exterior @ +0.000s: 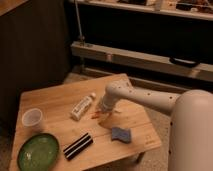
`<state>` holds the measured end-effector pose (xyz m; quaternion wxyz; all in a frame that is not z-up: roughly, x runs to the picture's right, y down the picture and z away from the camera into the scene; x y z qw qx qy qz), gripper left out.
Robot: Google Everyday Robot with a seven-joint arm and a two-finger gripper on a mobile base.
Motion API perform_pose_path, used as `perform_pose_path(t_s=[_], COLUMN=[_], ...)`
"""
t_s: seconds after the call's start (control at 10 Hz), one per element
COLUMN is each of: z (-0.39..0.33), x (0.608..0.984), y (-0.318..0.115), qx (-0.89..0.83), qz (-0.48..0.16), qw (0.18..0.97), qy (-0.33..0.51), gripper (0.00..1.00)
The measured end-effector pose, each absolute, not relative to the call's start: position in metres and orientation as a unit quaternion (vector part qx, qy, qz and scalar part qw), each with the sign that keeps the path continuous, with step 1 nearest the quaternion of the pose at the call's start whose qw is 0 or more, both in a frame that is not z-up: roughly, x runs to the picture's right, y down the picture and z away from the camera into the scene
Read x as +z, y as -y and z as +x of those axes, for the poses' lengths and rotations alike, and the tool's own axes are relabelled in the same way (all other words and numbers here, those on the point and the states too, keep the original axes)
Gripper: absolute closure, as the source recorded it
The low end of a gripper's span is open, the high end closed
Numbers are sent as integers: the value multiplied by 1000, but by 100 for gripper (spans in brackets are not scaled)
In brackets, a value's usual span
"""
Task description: Place the pepper in the ceramic cup
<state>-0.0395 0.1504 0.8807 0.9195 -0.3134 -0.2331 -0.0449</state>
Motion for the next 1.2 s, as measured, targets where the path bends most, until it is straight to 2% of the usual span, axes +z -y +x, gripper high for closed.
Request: perform_pose_path(t_s=[0.3, 0.4, 0.6, 0.7, 1.2], z=[-42, -42, -45, -46, -50], x=[886, 886, 886, 886, 873], y=[-154, -154, -153, -152, -141], qx=[-46, -45, -45, -45, -44], qz=[-323, -326, -328, -329, -325], qw=[917, 916, 915, 914, 913], qy=[229, 229, 231, 232, 242], gripper=[44, 48, 65, 69, 70])
